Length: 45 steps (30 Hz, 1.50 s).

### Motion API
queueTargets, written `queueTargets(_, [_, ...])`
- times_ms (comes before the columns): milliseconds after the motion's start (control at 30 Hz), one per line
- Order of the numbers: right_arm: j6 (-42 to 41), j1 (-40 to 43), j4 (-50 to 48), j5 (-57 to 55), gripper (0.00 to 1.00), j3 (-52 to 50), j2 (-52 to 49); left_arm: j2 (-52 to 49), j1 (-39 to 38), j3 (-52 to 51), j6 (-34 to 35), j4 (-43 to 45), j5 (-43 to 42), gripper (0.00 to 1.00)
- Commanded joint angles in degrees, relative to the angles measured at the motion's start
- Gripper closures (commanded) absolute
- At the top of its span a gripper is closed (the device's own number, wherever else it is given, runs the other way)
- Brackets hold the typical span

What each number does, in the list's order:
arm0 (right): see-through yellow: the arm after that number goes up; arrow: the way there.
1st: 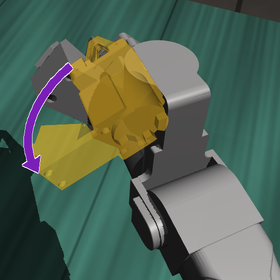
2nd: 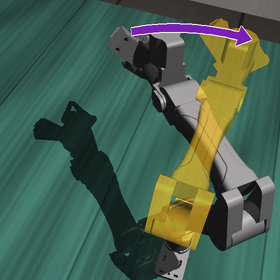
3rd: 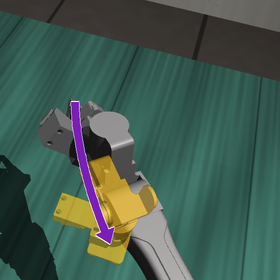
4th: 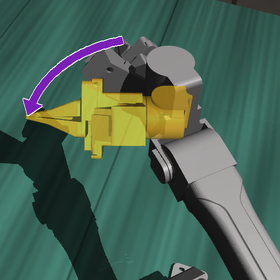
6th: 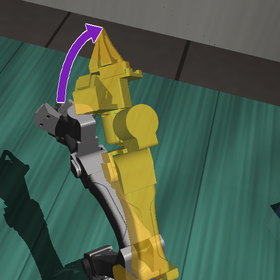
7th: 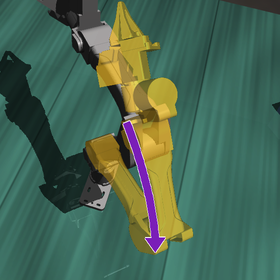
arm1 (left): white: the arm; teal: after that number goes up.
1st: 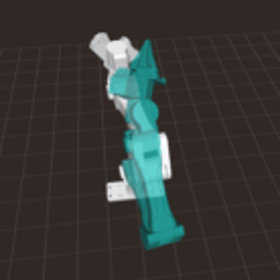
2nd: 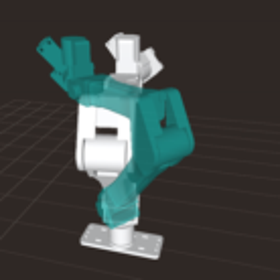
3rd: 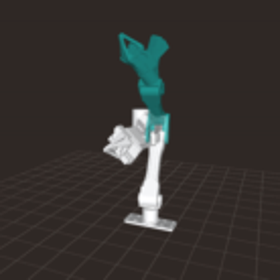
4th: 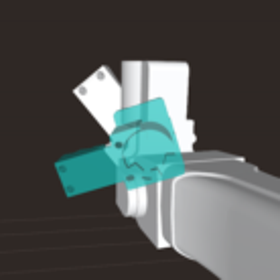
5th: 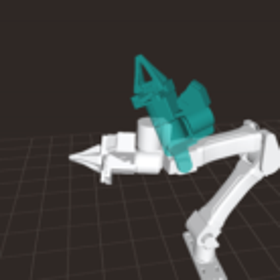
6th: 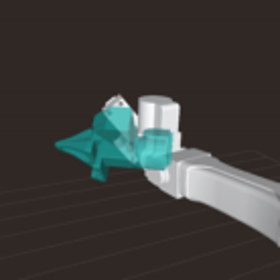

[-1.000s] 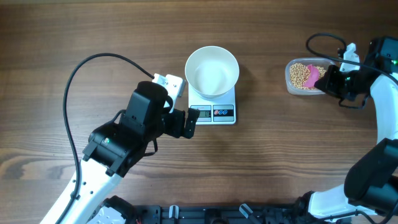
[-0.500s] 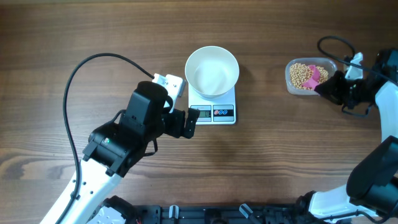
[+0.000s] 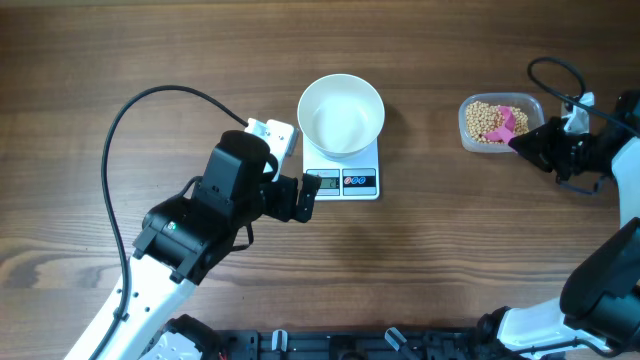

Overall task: Scoop item into bowl and weigh 150g on scale
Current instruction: 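Drag the scoop through the soybeans and lift it full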

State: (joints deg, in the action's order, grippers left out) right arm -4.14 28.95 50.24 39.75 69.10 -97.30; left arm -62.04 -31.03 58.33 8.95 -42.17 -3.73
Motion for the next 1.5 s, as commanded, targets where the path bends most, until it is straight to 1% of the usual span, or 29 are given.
queueTargets(0, [-0.5,0.9,0.0,3.3,0.96,-0.2,-0.7,-0.2,0.2,0.3,0.5,0.2,-0.7,0.00])
queueTargets(167, [-0.5,2.1,0.5,4.7,0.96,-0.2,-0.7,-0.2,0.2,0.3,0.5,0.2,-0.7,0.00])
queueTargets(333, [-0.4,3.3,0.3,9.5,0.96,-0.1,-0.7,-0.2,0.2,0.3,0.5,0.2,-0.7,0.00])
queueTargets(667, [-0.3,4.9,0.5,9.7,0.96,-0.1,-0.7,-0.2,0.2,0.3,0.5,0.2,-0.7,0.00])
queueTargets(800, [0.0,5.7,2.0,9.7,0.96,-0.1,-0.7,-0.2,0.2,0.3,0.5,0.2,-0.7,0.00])
queueTargets(900, [1.9,7.5,3.3,11.7,0.96,-0.1,-0.7,-0.2,0.2,0.3,0.5,0.2,-0.7,0.00])
queueTargets(1033, [7.6,10.4,5.5,18.8,0.96,-0.1,-0.7,-0.2,0.2,0.3,0.5,0.2,-0.7,0.00])
queueTargets(1233, [10.2,12.0,7.1,22.3,0.96,-0.1,-0.7,-0.2,0.2,0.3,0.5,0.2,-0.7,0.00])
queueTargets(1400, [10.2,12.1,7.6,22.3,0.96,-0.1,-0.7,-0.2,0.2,0.3,0.5,0.2,-0.7,0.00])
queueTargets(1467, [10.4,12.1,7.8,24.8,0.96,-0.1,-0.7,-0.2,0.2,0.3,0.5,0.2,-0.7,0.00])
